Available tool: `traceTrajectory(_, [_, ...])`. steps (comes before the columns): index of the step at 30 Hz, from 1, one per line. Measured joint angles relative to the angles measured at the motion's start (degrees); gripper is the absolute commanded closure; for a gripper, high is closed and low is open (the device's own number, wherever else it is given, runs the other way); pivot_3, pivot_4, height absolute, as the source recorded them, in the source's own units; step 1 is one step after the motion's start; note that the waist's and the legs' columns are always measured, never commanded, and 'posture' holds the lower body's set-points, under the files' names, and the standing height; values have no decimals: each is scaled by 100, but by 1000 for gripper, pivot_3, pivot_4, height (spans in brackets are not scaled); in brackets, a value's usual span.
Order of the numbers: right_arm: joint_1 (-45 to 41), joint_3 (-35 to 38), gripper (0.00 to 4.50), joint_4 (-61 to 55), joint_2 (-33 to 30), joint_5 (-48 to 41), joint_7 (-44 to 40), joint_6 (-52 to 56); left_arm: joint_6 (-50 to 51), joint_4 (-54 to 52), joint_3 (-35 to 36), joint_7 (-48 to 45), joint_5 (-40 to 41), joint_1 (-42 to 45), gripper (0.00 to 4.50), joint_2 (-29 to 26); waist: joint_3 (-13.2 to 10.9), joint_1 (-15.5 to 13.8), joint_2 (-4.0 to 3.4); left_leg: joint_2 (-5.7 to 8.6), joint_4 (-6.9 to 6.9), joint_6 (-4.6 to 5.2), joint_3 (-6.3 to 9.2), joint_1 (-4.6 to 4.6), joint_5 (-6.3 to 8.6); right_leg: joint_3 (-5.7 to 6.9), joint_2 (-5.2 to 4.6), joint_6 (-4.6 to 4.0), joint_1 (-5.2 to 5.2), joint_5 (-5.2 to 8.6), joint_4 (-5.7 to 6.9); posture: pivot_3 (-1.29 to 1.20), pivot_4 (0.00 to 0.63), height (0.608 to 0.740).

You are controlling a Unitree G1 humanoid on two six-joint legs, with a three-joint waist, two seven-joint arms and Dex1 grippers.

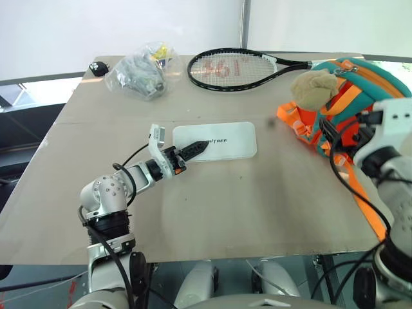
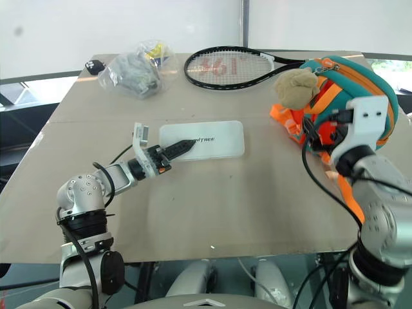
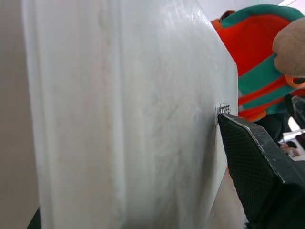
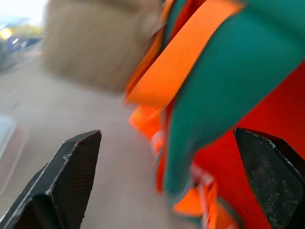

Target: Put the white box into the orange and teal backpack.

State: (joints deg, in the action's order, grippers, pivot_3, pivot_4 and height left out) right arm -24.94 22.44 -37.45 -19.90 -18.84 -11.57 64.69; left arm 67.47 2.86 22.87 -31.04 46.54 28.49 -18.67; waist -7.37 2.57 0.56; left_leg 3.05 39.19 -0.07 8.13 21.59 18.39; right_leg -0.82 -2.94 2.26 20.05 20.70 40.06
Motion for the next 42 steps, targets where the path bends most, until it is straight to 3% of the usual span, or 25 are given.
traceTrajectory(2, [-280,-117,31,530,30,121,141,-175,-89,3,-72,23,-64,20,1723,0,0,-4,0,-1,2,0,2,1,0,3,1,0,0,0,2,0,150,740])
traceTrajectory(5, [-989,-516,820,2338,9,662,424,-1351,-259,47,-89,210,-137,103,1723,34,-1,-1,-1,-1,9,0,-8,12,0,-1,0,0,2,0,2,0,150,740])
traceTrajectory(8, [-1297,-683,2283,3378,4,861,361,-2544,-393,7,-29,426,-135,64,1723,58,-1,-5,-1,-3,16,0,-9,20,0,1,1,0,1,0,20,0,150,740])
traceTrajectory(12, [-1304,-866,4310,3774,-7,823,-56,-3244,-505,-53,150,699,-102,-25,1723,205,-1,-4,-1,-4,24,1,-12,28,0,0,1,0,2,0,26,0,150,740])
traceTrajectory(13, [-1304,-921,4425,3841,-23,774,-232,-3373,-564,-80,203,788,-78,-28,1723,256,-1,-4,0,-4,23,1,-10,27,0,1,1,1,2,0,25,0,150,740])
traceTrajectory(19, [-1425,-1221,4425,3746,-70,-249,-1934,-3560,-1123,-201,670,1416,151,188,1723,599,-3,26,1,-18,24,1,-10,25,0,3,15,1,-1,0,21,0,150,740])
traceTrajectory(26, [-1276,-1572,4425,2386,-543,-1983,-3401,-2424,-2096,-195,1013,1759,278,819,1723,542,-4,-16,2,-16,44,3,-4,47,1,11,11,2,-17,-1,-14,0,150,740])
traceTrajectory(29, [-1076,-1562,4425,2052,-767,-2310,-3599,-2194,-2341,-196,992,1612,203,819,1723,390,-5,-33,4,-11,44,4,6,48,2,19,8,3,-18,-2,-17,0,150,740])
traceTrajectory(34, [-261,-1149,4425,1631,-1897,-2896,-4025,-1781,-2527,-616,502,264,412,717,1723,-277,-15,-157,16,1,34,5,27,42,2,47,-8,3,-19,-2,-30,0,150,740])
traceTrajectory(42, [-63,-1007,4425,1613,-2018,-3117,-3905,-1786,-2354,-1504,-220,-741,936,267,1723,-585,-18,-96,11,-12,17,5,9,15,2,29,3,3,-31,-2,-30,0,150,740])
